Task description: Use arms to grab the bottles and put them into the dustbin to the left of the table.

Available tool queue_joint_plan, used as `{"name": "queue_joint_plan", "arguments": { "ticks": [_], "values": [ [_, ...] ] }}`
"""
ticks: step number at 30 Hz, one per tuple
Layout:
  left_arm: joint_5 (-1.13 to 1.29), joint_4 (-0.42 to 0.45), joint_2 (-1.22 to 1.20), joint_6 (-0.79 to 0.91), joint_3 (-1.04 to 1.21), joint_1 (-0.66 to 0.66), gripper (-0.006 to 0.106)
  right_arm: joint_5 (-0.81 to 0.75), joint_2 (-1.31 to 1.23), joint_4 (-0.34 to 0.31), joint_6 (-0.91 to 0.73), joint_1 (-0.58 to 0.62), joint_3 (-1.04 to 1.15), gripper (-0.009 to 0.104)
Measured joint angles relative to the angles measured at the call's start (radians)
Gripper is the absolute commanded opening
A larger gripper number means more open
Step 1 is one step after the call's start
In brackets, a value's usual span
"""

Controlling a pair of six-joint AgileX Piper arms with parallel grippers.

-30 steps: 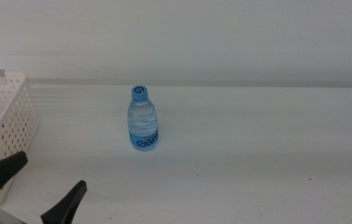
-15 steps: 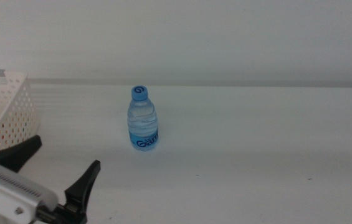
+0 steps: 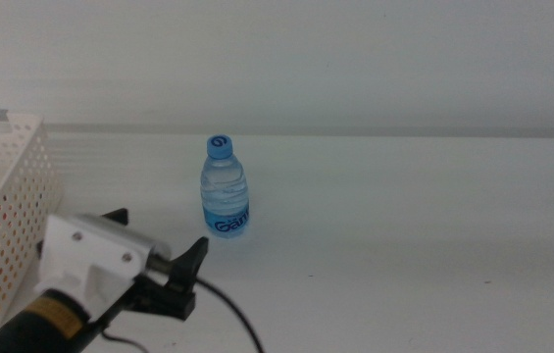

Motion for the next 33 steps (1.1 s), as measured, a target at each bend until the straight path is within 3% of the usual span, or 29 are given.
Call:
{"name": "queue_joint_plan", "arguments": {
  "ticks": [17, 24, 33],
  "values": [
    [-0.133, 0.063, 0.352, -0.137, -0.201, 0.0, 0.094, 0.0, 0.0, 0.0, 0.0, 0.0, 0.0, 0.093],
    [-0.146, 0.124, 0.425, -0.168, -0.261, 0.0, 0.094, 0.0, 0.0, 0.0, 0.0, 0.0, 0.0, 0.093],
    [-0.107, 0.131, 0.469, -0.172, -0.364, 0.0, 0.094, 0.0, 0.0, 0.0, 0.0, 0.0, 0.0, 0.093]
  ]
}}
